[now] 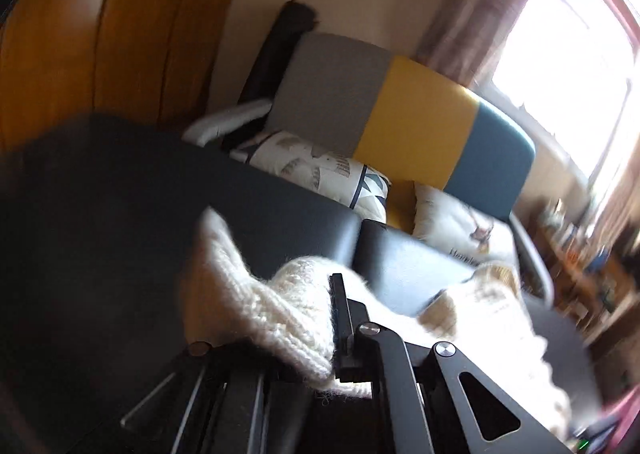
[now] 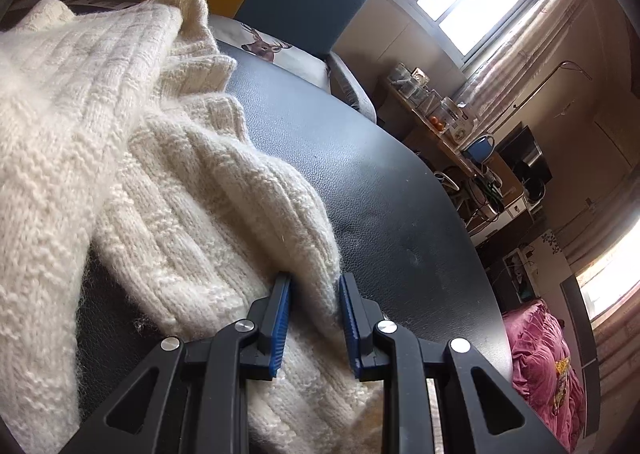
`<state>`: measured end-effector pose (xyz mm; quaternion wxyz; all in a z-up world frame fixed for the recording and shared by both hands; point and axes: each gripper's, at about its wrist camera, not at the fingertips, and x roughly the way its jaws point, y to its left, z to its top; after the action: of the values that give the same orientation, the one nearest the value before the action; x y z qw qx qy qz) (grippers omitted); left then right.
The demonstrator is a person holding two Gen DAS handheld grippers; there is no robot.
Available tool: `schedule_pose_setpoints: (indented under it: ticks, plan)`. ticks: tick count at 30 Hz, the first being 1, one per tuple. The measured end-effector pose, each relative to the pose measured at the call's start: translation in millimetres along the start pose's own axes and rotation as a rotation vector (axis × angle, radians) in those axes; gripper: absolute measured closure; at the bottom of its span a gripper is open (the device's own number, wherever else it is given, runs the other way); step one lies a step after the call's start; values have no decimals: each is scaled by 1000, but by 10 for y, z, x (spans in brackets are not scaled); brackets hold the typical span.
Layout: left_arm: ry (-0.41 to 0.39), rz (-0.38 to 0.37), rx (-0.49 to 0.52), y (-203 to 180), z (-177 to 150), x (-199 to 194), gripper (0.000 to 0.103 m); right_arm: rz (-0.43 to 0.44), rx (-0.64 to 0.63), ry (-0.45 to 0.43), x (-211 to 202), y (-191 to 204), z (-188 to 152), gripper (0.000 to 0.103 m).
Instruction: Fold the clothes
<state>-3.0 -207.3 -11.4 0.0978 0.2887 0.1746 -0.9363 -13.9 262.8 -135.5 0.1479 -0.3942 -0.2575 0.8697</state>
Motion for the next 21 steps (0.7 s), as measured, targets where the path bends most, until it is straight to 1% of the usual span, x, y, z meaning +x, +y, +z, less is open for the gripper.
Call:
schedule_pose_setpoints:
  ticks: [1,3,5,6,7,8,9,10,11,13,15,16,17,18,21]
  plan:
    - [12,39,43,-39,-39,47,95,-1,-1,0,3,0,1,79]
    - [71,138,108,-60,-155,271,95,-3,-1,1,3,4,0,79]
    - [169,229,160,-16,-366,540,94,-5,-1,1,2,9,-1,79]
    - [214,266,169,64,-485,650,91,-7,-1,1,3,9,0,79]
    - [263,287,144,160,-583,729,90,-7,-2,1,9,8,3,79]
    - [291,252,75,426,-663,648,89,-8,-3,1,13,9,4,79]
    - [274,193,-15,554,-647,569,87,-10,-4,1,14,14,3,79]
    - [310,144,-112,678,-625,545,74,-11,-5,2,15,19,3,79]
    - [334,79,-228,814,-612,518,71,-12,-5,2,15,23,2,79]
    - [388,-59,-459,1047,-657,462,70,-12,-2,4,15,26,2,79]
    - [443,-230,-642,1095,-800,403,69,-11,3,7,18,24,8,79]
    - [455,-280,-622,943,-852,351,68,-11,5,10,19,24,14,79]
    - [466,-330,-601,791,-903,299,64,-10,7,13,22,23,19,79]
    - [478,-380,-579,638,-955,247,62,-9,10,17,24,20,25,79]
    - [588,-513,-497,-41,-1143,258,56,-2,20,18,29,6,22,79]
